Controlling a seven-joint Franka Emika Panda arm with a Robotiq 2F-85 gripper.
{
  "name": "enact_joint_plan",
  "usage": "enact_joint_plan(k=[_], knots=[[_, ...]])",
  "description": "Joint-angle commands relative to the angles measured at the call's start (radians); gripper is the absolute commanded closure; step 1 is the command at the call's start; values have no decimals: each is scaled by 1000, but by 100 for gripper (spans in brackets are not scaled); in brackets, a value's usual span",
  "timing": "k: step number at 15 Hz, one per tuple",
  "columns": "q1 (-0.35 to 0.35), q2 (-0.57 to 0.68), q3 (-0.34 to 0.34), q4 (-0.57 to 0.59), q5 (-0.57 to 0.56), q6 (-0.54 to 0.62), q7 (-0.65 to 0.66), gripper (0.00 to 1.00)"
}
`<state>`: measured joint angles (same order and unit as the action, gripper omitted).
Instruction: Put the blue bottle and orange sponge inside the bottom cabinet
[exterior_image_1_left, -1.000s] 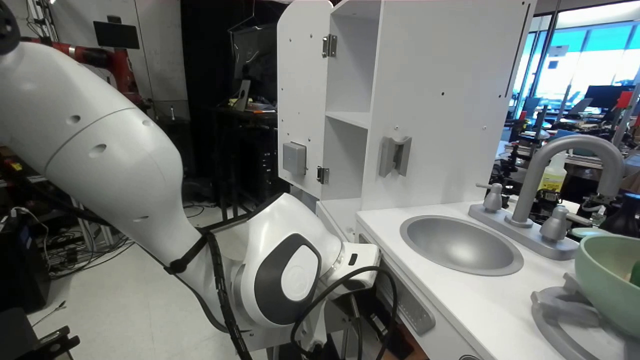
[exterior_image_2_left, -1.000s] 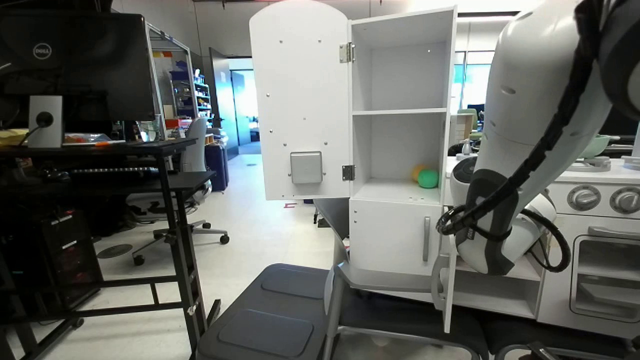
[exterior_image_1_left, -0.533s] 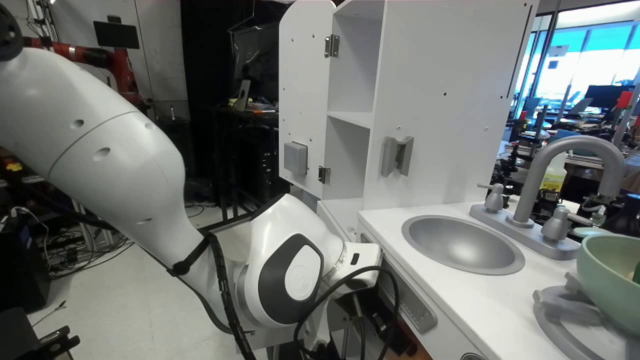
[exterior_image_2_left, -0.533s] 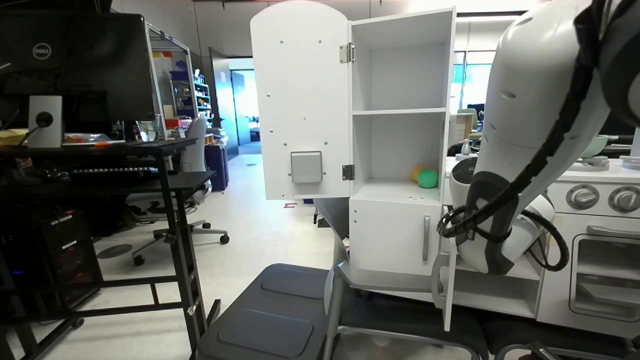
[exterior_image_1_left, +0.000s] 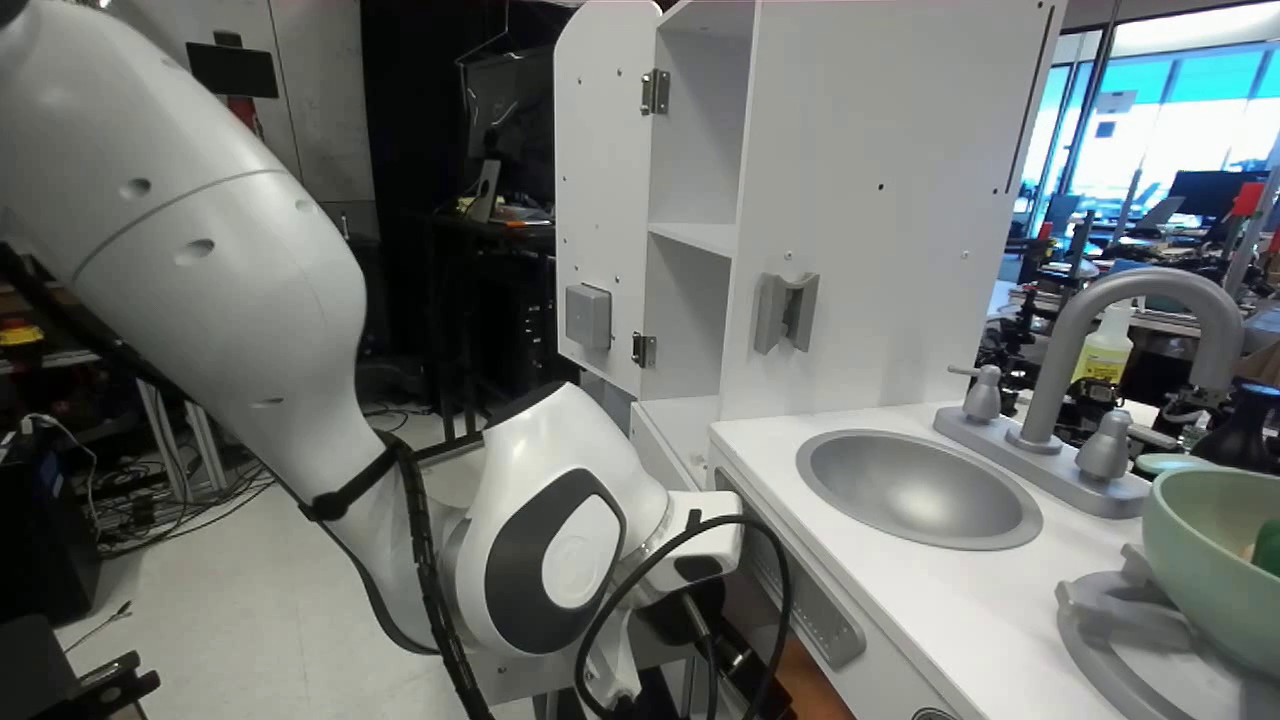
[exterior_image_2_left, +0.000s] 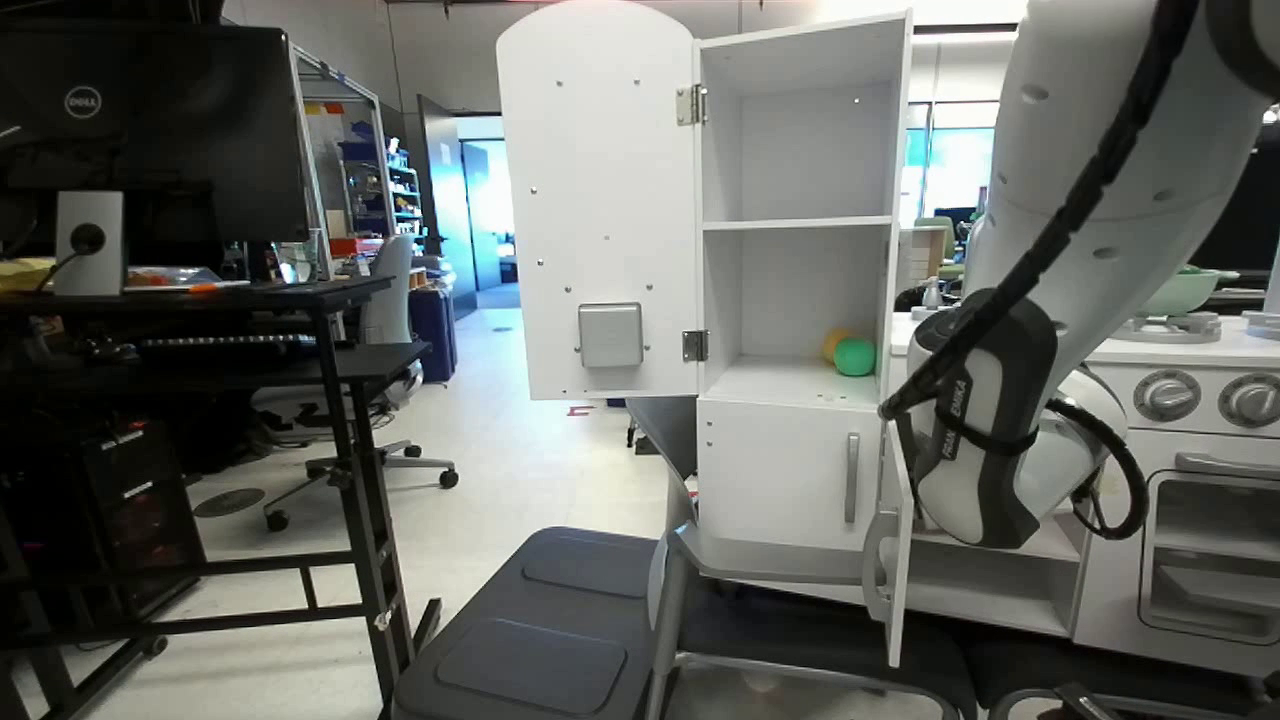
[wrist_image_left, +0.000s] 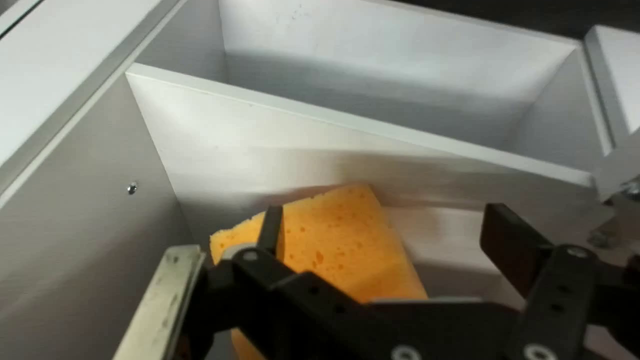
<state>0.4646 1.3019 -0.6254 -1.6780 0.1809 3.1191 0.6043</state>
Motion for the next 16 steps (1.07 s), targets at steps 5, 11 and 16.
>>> enact_joint_plan(k=[5, 11, 16], knots=[[-76, -366, 165, -263, -84, -20, -350, 0], [-80, -680, 190, -499, -146, -153, -598, 0], [-84, -919, 213, -535, -315, -372, -575, 0]])
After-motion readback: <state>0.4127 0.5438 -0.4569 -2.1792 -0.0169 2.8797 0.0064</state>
